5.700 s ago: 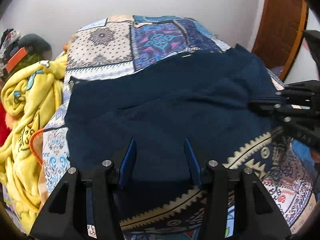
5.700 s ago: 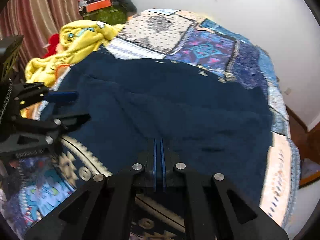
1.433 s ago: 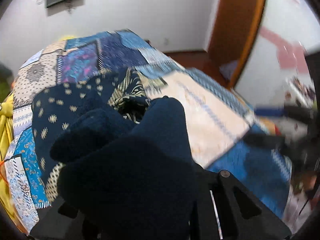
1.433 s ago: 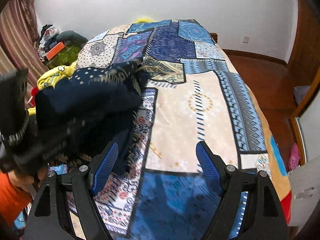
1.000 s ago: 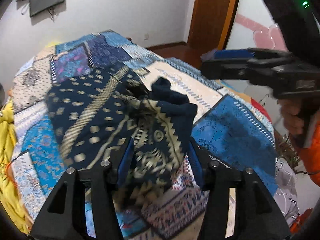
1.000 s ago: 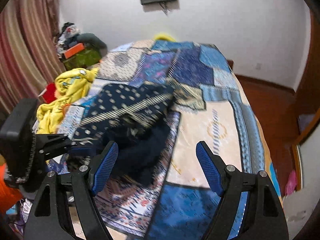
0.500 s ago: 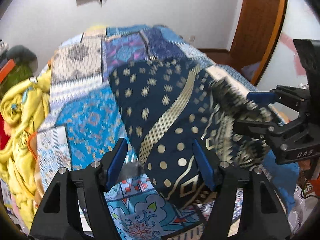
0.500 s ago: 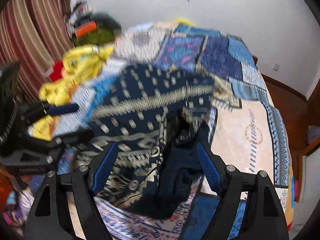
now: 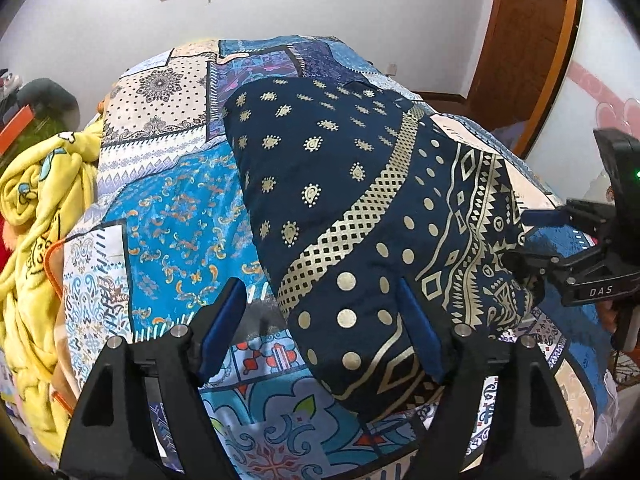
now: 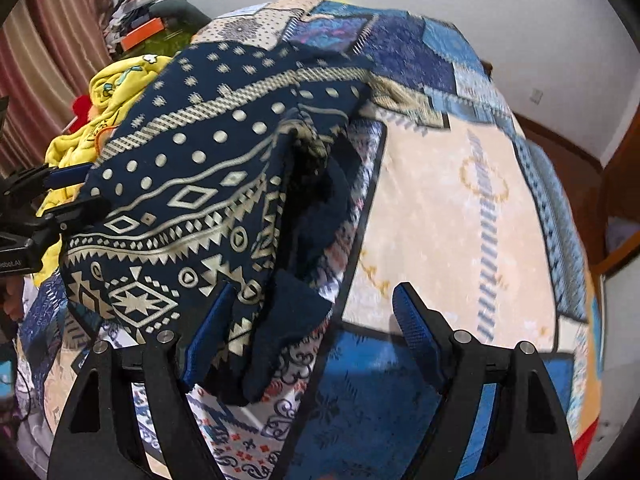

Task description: Fold large clothes

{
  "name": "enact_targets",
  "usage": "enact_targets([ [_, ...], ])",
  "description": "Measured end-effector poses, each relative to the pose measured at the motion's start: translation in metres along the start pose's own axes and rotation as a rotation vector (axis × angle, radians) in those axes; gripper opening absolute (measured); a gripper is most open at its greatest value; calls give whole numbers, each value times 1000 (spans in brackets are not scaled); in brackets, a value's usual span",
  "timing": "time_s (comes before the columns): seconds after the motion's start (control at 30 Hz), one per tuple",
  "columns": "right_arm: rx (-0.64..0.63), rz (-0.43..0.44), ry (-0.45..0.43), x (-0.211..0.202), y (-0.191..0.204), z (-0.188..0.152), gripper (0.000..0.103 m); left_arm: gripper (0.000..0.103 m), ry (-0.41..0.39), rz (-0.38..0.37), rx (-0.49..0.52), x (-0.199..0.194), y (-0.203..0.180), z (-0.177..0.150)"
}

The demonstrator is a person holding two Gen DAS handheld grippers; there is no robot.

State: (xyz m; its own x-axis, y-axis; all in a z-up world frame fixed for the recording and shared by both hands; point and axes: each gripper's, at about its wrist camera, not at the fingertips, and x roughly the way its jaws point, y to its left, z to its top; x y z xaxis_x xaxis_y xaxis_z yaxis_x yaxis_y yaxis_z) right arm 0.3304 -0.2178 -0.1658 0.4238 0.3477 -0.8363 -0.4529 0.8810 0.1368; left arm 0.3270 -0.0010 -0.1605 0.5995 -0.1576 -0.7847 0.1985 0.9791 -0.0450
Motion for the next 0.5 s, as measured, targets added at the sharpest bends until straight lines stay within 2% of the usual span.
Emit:
enact_targets([
  [0.2,44,-4,-29,-12,0,2,80,76,-34,34,18,-12,-3,5],
  [0.3,-25,-68,-97,-29,11,12,80,76,-74,69,38,-24,-5,10],
  [0.4,-87,-121,-187,-47,22,23,80,76,-115,71,29,-36,-2,19],
  [0.5,-99,-116,-245,-58,26,38,80,76,-155,67,14,-43,4,33],
])
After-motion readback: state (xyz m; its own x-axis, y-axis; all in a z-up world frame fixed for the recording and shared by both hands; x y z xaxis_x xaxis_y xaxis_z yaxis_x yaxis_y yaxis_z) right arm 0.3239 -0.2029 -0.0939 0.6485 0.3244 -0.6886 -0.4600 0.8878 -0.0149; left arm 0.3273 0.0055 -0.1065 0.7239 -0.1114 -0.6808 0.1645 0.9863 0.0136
